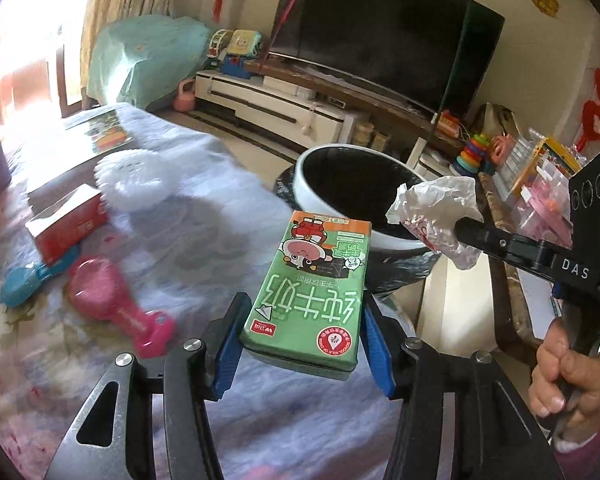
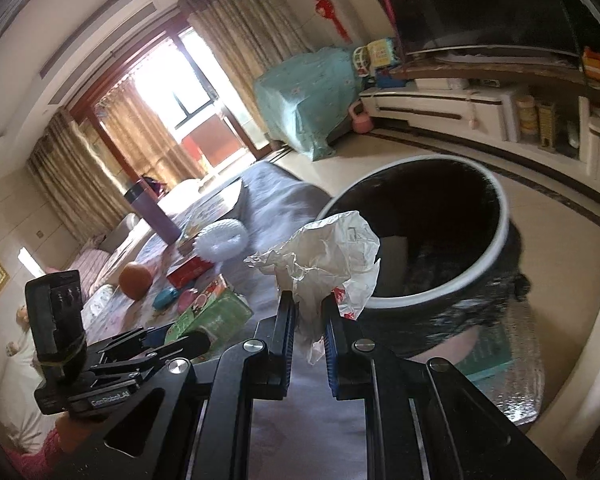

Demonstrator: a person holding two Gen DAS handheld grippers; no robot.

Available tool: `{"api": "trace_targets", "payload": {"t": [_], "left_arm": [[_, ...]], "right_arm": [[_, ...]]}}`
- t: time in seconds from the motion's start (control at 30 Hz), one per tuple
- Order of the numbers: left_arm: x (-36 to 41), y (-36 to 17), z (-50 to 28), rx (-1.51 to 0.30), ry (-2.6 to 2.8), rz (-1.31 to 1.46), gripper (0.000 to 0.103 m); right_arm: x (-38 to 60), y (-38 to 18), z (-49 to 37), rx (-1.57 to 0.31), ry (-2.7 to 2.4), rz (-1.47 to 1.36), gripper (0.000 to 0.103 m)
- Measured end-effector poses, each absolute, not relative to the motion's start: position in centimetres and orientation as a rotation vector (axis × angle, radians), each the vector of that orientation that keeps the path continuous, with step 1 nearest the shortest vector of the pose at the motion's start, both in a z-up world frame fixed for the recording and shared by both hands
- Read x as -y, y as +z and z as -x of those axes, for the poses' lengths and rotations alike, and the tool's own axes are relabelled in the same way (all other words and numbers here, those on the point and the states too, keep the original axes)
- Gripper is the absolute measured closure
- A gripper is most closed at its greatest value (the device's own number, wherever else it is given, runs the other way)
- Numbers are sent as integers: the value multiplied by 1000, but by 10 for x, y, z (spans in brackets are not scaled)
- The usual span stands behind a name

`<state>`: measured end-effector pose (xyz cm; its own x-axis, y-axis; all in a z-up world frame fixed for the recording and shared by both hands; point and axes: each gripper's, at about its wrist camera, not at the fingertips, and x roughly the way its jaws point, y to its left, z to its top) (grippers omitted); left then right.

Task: Collect trash
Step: 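Carry the milk carton in the left tool while the right tool carries the tissue over the bin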

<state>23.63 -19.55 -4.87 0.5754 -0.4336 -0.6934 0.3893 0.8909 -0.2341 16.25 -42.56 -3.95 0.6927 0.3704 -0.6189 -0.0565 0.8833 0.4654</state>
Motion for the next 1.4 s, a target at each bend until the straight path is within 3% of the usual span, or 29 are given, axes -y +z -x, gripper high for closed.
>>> {"api": "trace_targets", "payload": {"t": [1.4], "left_arm": [[281,-39,-306,-822,-481,-19,51]], "right_arm": [[478,-47,-198,-807,131,-418,90]]}}
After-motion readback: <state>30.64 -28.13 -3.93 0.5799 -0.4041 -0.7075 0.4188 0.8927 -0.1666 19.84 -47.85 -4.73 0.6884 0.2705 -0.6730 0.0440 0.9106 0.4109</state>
